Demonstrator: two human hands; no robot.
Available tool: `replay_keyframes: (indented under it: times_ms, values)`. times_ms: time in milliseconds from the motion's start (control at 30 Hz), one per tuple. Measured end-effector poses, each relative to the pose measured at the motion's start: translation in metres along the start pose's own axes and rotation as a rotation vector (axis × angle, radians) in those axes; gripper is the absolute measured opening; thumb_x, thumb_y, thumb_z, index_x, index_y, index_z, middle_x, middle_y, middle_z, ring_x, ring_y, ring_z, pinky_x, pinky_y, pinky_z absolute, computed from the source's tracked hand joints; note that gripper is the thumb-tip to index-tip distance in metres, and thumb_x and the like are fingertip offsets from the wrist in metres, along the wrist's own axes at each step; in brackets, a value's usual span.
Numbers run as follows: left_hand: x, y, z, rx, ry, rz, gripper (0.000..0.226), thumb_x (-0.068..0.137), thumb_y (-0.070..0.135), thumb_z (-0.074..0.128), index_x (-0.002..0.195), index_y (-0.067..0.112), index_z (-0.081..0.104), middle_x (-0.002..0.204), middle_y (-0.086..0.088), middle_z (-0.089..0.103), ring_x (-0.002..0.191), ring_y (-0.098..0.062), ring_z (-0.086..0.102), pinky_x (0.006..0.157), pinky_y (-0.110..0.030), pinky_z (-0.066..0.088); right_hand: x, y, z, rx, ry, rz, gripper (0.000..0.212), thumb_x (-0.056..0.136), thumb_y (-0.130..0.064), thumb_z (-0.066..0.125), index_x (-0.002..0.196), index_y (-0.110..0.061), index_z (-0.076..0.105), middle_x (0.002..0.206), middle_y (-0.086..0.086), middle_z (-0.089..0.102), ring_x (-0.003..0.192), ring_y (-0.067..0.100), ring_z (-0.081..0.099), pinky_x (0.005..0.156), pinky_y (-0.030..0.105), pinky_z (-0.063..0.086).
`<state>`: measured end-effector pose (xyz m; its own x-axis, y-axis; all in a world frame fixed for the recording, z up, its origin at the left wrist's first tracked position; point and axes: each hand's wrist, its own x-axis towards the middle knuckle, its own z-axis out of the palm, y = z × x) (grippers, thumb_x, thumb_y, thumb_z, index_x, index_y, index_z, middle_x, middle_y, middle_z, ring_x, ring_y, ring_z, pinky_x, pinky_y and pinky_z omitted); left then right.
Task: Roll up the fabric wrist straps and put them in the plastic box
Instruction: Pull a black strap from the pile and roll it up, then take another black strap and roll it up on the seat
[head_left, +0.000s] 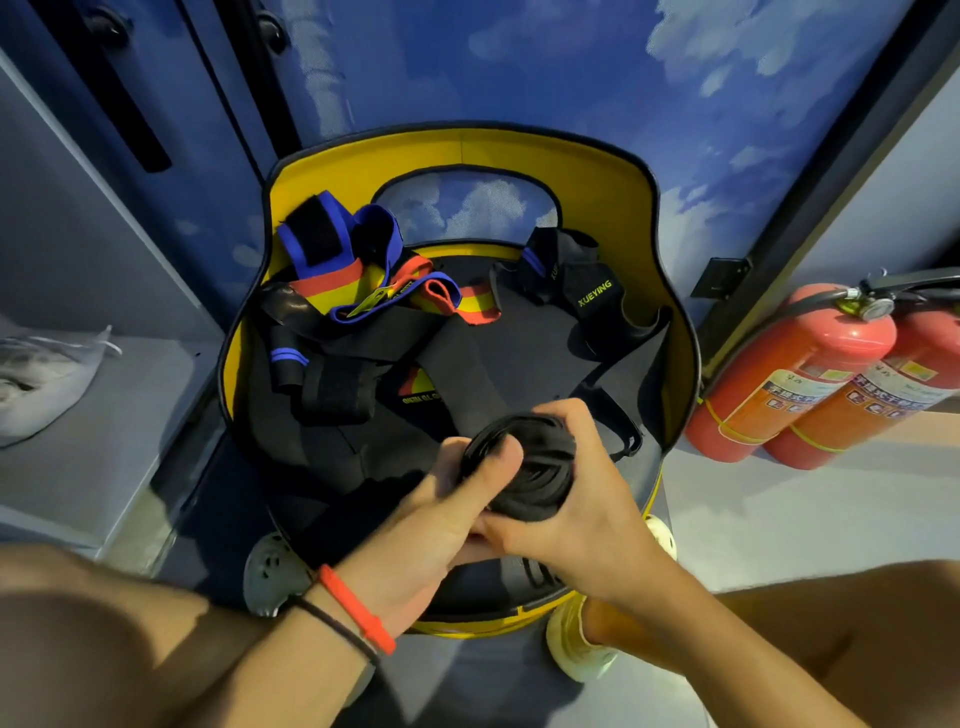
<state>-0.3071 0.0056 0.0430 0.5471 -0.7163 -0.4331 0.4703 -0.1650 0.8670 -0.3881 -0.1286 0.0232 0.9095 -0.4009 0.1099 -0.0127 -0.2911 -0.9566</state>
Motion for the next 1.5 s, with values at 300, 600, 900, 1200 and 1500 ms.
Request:
replay_keyframes:
  times_ms: [300,600,900,1200,1500]
  values:
    - [-0.017,0.018,0.013,0.148,0.153,0.231,0.058,0.074,0.073,0.062,0.121,0.039,0.063,0.118,0.011,0.071,0.111,-0.007,0.066,0.097,-0.038,0.054,0.01,-0.038,-0.001,0.895,0.088,0.073,0.049,0.078,-0.026,0.077,0.121,-0.006,0.067,0.121,0.023,0.069,0.111,0.036,0.068,0.088,0.042,0.058]
    - [-0.024,0.024,0.016,0.302,0.302,0.438,0.073,0.069,0.036,0.09,0.131,0.048,0.053,0.123,0.019,0.066,0.112,0.006,0.061,0.095,-0.022,0.051,0.009,-0.051,0.017,1.135,-0.078,0.224,0.07,0.074,-0.044,0.083,0.134,-0.011,0.065,0.139,0.016,0.062,0.129,0.029,0.059,0.104,0.039,0.052]
    - [-0.01,0.011,-0.029,0.52,0.455,0.557,0.073,0.062,0.024,0.093,0.124,0.049,0.063,0.116,0.015,0.055,0.109,0.002,0.06,0.09,-0.01,0.047,0.016,-0.036,0.015,0.72,-0.032,0.331,0.055,0.091,-0.029,0.07,0.139,-0.009,0.054,0.128,0.012,0.07,0.117,0.029,0.068,0.095,0.04,0.057]
    - [0.048,0.019,-0.01,0.532,0.283,0.602,0.077,0.068,0.022,0.091,0.132,0.049,0.057,0.124,0.018,0.053,0.119,0.003,0.053,0.098,-0.015,0.045,0.041,-0.027,-0.026,0.588,0.087,0.354,0.048,0.085,-0.026,0.075,0.129,-0.009,0.065,0.119,0.013,0.074,0.111,0.028,0.071,0.093,0.041,0.055]
    - [0.173,0.013,0.037,0.659,0.144,0.259,0.073,0.078,0.034,0.077,0.144,0.028,0.046,0.147,0.002,0.046,0.137,-0.022,0.046,0.113,-0.046,0.04,0.096,0.013,-0.099,-0.064,0.431,0.278,0.045,0.065,-0.044,0.092,0.102,-0.029,0.071,0.1,-0.011,0.076,0.096,0.011,0.072,0.091,0.04,0.058]
